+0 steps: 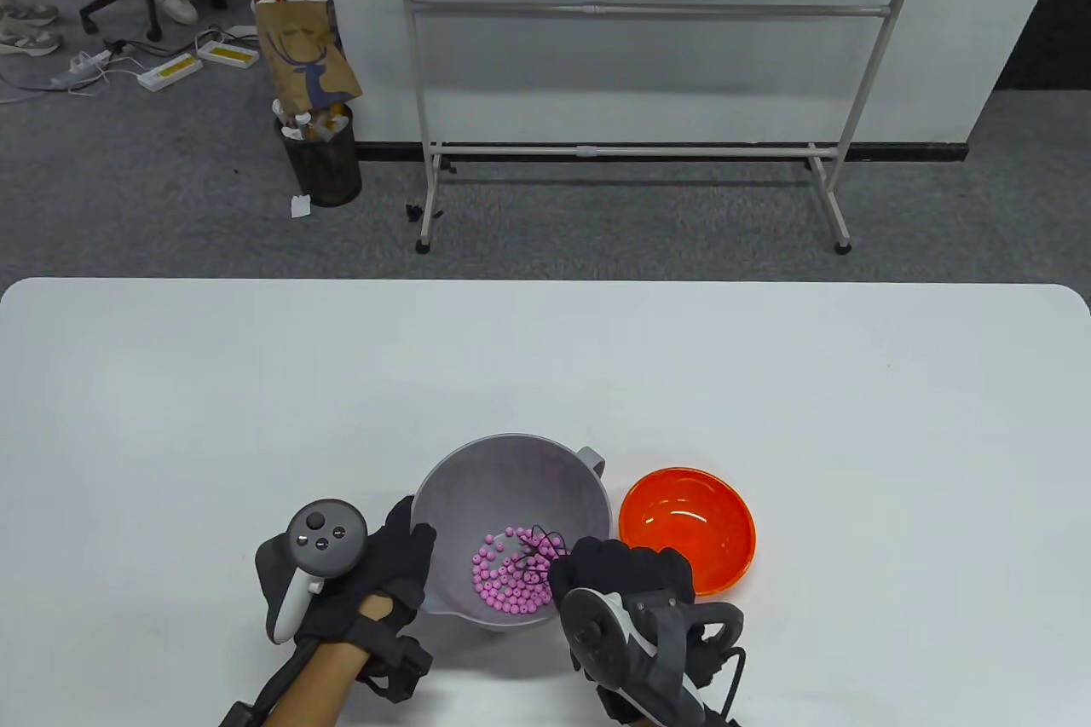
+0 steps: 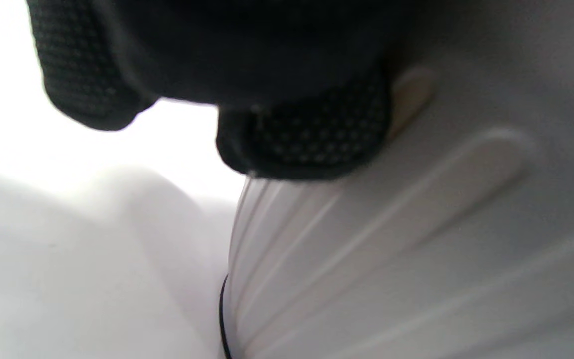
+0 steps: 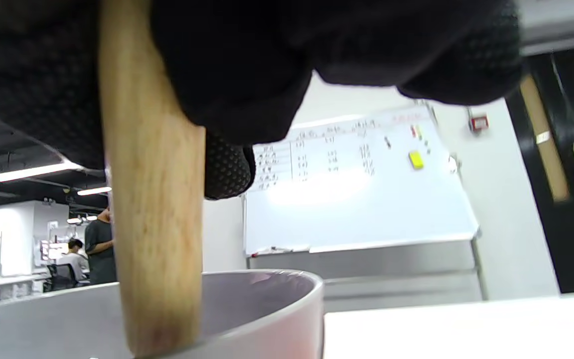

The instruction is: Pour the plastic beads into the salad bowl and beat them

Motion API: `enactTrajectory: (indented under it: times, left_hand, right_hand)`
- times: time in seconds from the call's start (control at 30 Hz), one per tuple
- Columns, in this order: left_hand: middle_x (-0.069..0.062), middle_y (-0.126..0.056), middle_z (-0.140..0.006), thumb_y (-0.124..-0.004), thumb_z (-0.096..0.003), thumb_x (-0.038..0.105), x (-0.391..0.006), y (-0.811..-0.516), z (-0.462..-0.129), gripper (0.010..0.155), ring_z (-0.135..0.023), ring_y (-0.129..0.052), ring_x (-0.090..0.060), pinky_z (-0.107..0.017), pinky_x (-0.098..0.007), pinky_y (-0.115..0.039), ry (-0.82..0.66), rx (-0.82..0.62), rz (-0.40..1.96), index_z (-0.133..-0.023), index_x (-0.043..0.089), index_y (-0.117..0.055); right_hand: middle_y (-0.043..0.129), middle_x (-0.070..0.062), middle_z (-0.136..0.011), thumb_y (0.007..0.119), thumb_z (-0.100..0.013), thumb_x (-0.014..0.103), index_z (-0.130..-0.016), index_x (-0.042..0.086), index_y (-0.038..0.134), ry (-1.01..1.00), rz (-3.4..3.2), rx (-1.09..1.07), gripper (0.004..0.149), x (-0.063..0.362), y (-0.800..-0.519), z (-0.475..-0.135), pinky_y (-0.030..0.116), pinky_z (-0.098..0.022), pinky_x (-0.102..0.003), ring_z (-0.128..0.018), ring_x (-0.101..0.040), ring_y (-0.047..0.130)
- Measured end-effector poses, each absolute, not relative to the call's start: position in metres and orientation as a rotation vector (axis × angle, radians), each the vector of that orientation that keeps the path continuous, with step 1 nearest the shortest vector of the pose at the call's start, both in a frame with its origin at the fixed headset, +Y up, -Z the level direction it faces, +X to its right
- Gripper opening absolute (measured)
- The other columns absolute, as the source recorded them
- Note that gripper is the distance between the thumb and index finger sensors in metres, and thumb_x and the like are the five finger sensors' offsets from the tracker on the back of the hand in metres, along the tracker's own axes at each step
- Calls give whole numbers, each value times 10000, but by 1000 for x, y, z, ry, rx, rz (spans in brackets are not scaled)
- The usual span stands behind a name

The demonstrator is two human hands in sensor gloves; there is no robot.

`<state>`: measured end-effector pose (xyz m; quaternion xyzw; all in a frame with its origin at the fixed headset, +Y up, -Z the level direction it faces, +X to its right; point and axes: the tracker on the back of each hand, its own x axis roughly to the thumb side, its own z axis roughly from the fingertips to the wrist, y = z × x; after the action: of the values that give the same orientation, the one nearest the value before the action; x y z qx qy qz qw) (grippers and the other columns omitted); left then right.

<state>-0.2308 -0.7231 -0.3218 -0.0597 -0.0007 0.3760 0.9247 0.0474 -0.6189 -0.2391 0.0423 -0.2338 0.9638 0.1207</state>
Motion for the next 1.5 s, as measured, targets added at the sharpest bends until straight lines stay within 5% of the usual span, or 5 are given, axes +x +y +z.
enactTrajectory:
  times: [0.2,0.77,1.0,1.17,1.5]
  left_hand:
    - [16,-1057,-323,-615,-521,491,-231,-723,-322,625,-64,-976,-55,-384,-419,-900,-4,-122,772,-1015,108,-623]
    - [15,-1058,-324,-614,-521,493,-231,-723,-322,627,-65,-977,-54,-384,-419,-900,-2,-124,771,-1016,109,-621]
    - [15,-1058,-323,-615,-521,492,-231,-723,-322,626,-64,-976,-55,-383,-419,-900,-2,-124,770,-1016,109,-621]
    - [14,-1058,-323,-616,-520,491,-231,-723,-322,626,-64,-976,-55,-384,-420,-900,-4,-124,768,-1014,107,-624]
    - [13,-1059,-334,-613,-524,498,-231,-723,-322,632,-72,-979,-57,-391,-424,-896,-6,-142,770,-1019,105,-617]
  right_hand:
    - [1006,-16,-282,961,-376,526,-614,172,1031,-503,2635,80,432,56,-638,-254,844,-322,-404,-71,-175,929]
    - [1015,-26,-291,979,-359,519,-611,180,1040,-854,2834,49,426,51,-631,-247,838,-339,-416,-84,-194,933]
    - [1007,-27,-252,986,-356,513,-579,159,1048,-637,2823,127,424,48,-616,-240,847,-309,-406,-49,-183,920]
    - [1009,-22,-283,965,-379,518,-610,168,1036,-456,2664,98,425,54,-631,-253,845,-324,-407,-72,-180,931]
    - [1021,-26,-397,937,-389,527,-698,195,1003,-479,2503,-113,459,80,-646,-268,839,-380,-417,-165,-184,981]
